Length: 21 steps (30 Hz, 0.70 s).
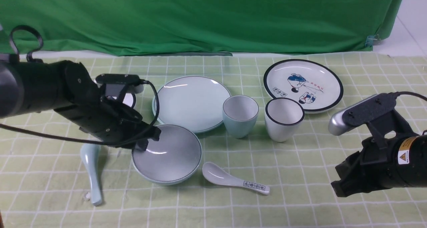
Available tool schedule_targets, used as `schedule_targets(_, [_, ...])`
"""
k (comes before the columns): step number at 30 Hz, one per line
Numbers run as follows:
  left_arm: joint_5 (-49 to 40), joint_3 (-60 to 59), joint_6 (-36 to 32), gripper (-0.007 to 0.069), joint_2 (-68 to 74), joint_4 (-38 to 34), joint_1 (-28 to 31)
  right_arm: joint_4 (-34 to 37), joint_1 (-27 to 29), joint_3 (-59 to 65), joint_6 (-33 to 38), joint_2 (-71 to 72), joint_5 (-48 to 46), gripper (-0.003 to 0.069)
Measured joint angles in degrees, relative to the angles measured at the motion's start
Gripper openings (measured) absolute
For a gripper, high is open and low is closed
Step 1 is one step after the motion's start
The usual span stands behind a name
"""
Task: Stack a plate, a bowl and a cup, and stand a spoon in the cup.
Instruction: Use the left arm to grab a blue rice bowl, then use the left arm to put the blue rice bowl into the blue large plate in the middle
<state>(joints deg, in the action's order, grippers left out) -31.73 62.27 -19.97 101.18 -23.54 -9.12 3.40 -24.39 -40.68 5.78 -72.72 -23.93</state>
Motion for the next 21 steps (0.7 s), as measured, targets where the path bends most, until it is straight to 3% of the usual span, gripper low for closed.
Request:
schedule_targets(8, [-0.65,15.07,-0.12,-0.0015,2.93,0.32,-0.05,0.31,0.00,0.00,0.00,-0.04,0.97,0.0141])
schedule_targets(16, [-1.03,25.93,-0.12,-0.0014,15.12,-0.84,-0.05,0.41,0.00,0.00,0.00,-0.04,0.64,0.0144])
schedule_targets(19, [-1.45,26.85,-0.38,0.0009,18.13,-0.95,-0.05,0.71,0.00,0.00,0.00,-0.04,0.29,0.0157])
schedule_targets(21, [-1.45,27.10,-1.30,0.0067,18.50,-1.02,-0.05,2.30,0.00,-0.74,0.30,-0.32,0.20,0.0211])
